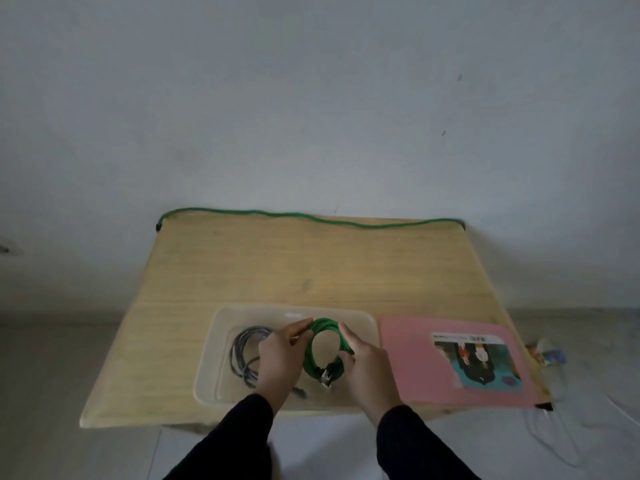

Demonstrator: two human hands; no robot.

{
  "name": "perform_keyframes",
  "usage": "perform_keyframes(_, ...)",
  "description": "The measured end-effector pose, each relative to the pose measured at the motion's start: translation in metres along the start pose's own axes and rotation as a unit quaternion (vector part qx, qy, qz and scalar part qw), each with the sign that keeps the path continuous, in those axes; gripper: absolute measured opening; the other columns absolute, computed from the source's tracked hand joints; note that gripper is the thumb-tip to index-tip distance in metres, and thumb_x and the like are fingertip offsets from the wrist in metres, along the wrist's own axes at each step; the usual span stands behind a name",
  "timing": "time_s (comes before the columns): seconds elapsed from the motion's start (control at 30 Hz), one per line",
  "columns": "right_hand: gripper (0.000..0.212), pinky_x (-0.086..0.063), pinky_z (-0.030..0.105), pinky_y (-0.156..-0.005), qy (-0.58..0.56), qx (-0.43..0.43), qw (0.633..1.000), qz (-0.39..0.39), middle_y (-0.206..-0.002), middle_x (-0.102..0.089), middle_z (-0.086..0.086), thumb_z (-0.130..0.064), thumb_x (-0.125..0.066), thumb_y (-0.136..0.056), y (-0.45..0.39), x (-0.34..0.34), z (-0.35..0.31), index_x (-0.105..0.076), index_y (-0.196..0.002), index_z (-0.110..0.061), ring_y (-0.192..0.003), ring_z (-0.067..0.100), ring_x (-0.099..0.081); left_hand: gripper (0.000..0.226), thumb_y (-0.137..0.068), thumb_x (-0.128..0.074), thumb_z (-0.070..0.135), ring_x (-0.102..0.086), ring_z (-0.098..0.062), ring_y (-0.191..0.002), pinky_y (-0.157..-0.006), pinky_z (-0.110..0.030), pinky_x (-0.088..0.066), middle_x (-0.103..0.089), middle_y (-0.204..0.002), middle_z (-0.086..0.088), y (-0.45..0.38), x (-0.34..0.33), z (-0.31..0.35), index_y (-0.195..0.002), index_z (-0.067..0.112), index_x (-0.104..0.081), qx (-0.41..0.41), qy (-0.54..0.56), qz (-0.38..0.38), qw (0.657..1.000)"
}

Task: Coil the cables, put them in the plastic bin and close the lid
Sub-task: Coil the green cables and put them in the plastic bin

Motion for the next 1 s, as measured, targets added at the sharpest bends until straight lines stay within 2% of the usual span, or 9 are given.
perform_keyframes(0.07,0.055,-0.034,0.013,-0.047,0.022,-0.014,1.0,-0.018,-0.062,-0.046,-0.005,-0.003,-0.044,-0.094,-0.007,-0.007,0.004,-0.03,-0.142,-0.026,-0.05,0.001,-0.037,0.025,-0.088,-0.062,0.02,-0.06,-0.003,-0.092,-0.085,-0.01,-0.041,-0.07,-0.111,0.002,-0.003,-0.002,-0.003,-0.112,0.02,-0.069,0.005,-0.009,0.007,1.0)
perform_keyframes(0.17,0.059,-0.041,0.022,-0.065,0.055,-0.03,0.997,-0.054,-0.091,-0.058,0.009,0.002,-0.036,-0.093,-0.012,-0.021,0.009,-0.022,-0.145,-0.021,-0.077,0.016,-0.052,0.027,-0.089,-0.06,0.017,-0.062,-0.01,-0.103,-0.089,-0.011,-0.038,-0.069,-0.114,0.0,-0.007,-0.006,-0.008,-0.115,0.017,-0.067,0.008,-0.038,0.007,0.999)
perform_keyframes(0.3,0.06,-0.044,0.031,-0.082,0.114,-0.027,0.989,-0.092,-0.11,-0.052,0.015,0.005,-0.029,-0.091,-0.011,-0.032,0.01,-0.017,-0.146,-0.016,-0.098,0.027,-0.053,0.033,-0.092,-0.055,0.014,-0.059,-0.015,-0.111,-0.093,-0.014,-0.037,-0.065,-0.121,-0.004,-0.008,-0.013,-0.009,-0.125,0.013,-0.059,-0.013,-0.094,-0.021,0.995)
perform_keyframes(0.43,0.059,-0.04,0.027,-0.08,0.188,0.015,0.979,-0.08,-0.128,-0.043,0.014,0.002,-0.035,-0.09,-0.01,-0.033,0.002,-0.02,-0.145,-0.013,-0.108,0.027,-0.049,0.037,-0.095,-0.047,0.016,-0.057,-0.02,-0.114,-0.094,-0.02,-0.04,-0.061,-0.126,-0.01,-0.006,-0.018,-0.003,-0.131,0.008,-0.051,-0.051,-0.151,-0.032,0.987)
perform_keyframes(0.5,0.058,-0.041,0.028,-0.087,0.213,0.033,0.974,-0.076,-0.135,-0.039,0.013,0.001,-0.037,-0.088,-0.009,-0.034,0.0,-0.024,-0.144,-0.008,-0.119,0.026,-0.043,0.038,-0.097,-0.041,0.016,-0.054,-0.021,-0.117,-0.096,-0.021,-0.038,-0.056,-0.131,-0.011,-0.003,-0.02,0.003,-0.133,0.005,-0.046,-0.084,-0.188,-0.035,0.978)
perform_keyframes(0.57,0.053,-0.045,0.033,-0.093,0.223,0.063,0.972,-0.043,-0.132,-0.047,0.015,0.0,-0.042,-0.084,-0.007,-0.03,-0.004,-0.038,-0.136,0.0,-0.123,0.03,-0.045,0.039,-0.098,-0.037,0.014,-0.052,-0.021,-0.119,-0.098,-0.023,-0.04,-0.051,-0.135,-0.01,0.003,-0.024,0.01,-0.135,0.004,-0.042,-0.127,-0.24,-0.042,0.962)
perform_keyframes(0.67,0.04,-0.056,0.036,-0.083,0.234,0.101,0.967,0.007,-0.106,-0.068,0.014,-0.011,-0.048,-0.074,-0.004,-0.024,-0.011,-0.064,-0.109,0.001,-0.107,0.033,-0.063,0.035,-0.094,-0.044,0.01,-0.059,-0.023,-0.106,-0.086,-0.028,-0.05,-0.056,-0.124,-0.009,0.007,-0.022,0.01,-0.128,0.007,-0.048,-0.157,-0.289,-0.026,0.944)
perform_keyframes(0.83,0.046,-0.054,0.035,-0.087,0.277,0.14,0.95,0.007,-0.108,-0.069,0.014,-0.02,-0.034,-0.081,0.006,-0.014,-0.027,-0.064,-0.108,0.002,-0.111,0.03,-0.061,0.03,-0.065,-0.075,-0.004,-0.065,-0.022,-0.066,-0.051,-0.026,-0.055,-0.067,-0.08,-0.011,0.017,-0.009,0.022,-0.093,0.001,-0.066,-0.239,-0.326,0.025,0.914)
perform_keyframes(1.0,0.047,-0.05,0.037,-0.094,0.27,0.167,0.948,0.011,-0.119,-0.064,0.015,-0.023,-0.033,-0.087,0.004,-0.004,-0.043,-0.059,-0.117,0.002,-0.117,0.029,-0.057,0.003,-0.071,-0.066,0.001,-0.061,-0.022,-0.063,-0.048,-0.028,-0.05,-0.065,-0.072,-0.008,0.032,0.019,0.065,-0.073,0.003,-0.066,-0.326,-0.355,0.098,0.87)
Point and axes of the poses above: each hand's wrist, its own y-axis away from the middle knuckle, its own x-axis out of the back of the hand, z = x × y, the point moved 8 cm from there along -y, towards the middle knuckle
